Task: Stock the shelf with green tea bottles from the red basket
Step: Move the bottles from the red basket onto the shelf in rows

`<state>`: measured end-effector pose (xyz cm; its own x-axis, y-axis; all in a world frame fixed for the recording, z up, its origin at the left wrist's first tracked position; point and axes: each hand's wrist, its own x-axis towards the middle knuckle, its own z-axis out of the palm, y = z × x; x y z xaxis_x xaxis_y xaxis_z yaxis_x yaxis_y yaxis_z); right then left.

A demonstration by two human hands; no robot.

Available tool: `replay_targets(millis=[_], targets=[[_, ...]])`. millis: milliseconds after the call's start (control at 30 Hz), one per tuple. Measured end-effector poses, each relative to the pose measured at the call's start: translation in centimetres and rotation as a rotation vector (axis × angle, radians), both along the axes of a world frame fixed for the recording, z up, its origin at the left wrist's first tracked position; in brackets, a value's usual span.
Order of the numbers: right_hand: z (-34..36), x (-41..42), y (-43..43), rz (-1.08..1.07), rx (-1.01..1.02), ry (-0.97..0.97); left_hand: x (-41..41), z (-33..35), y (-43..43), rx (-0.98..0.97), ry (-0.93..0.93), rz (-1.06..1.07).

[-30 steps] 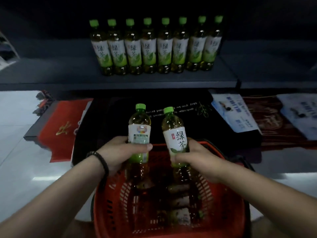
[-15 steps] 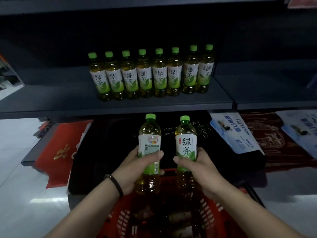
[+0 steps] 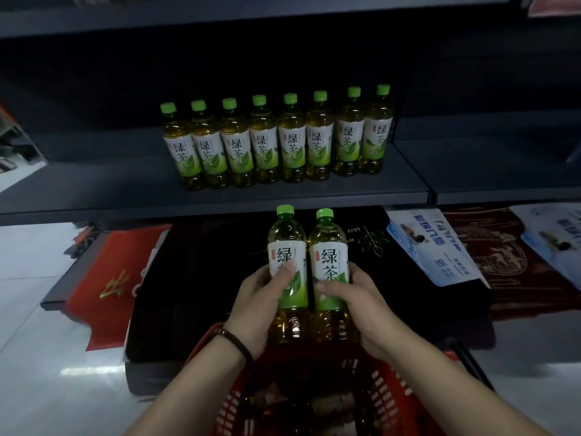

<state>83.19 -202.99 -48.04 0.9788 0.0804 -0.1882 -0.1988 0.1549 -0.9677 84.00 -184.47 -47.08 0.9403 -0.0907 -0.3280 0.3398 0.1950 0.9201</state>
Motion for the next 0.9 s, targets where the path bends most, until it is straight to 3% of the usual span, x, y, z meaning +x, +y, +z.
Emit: replay_targets(millis=[133,433,700,900], targets=[[-0.4,0.2,-0.2,-0.026,0.071,0.013,-0.5,0.3,-0.2,0.002,-0.033,-0.008],[1.1,-0.3,-0.5,-0.002,0.020,-0.060,-0.9,1.4,0.8,0.089,-0.079,-0.008],[3.8,0.5,-1.3,-0.020,-0.138,-0.193,1.2,4.0,1.7,0.275,-0.280,-0.060],[5.9,4.2,-4.7,-0.121,-0.203,-0.247,6.1,6.3,-2.4,0.371,-0.367,-0.082]])
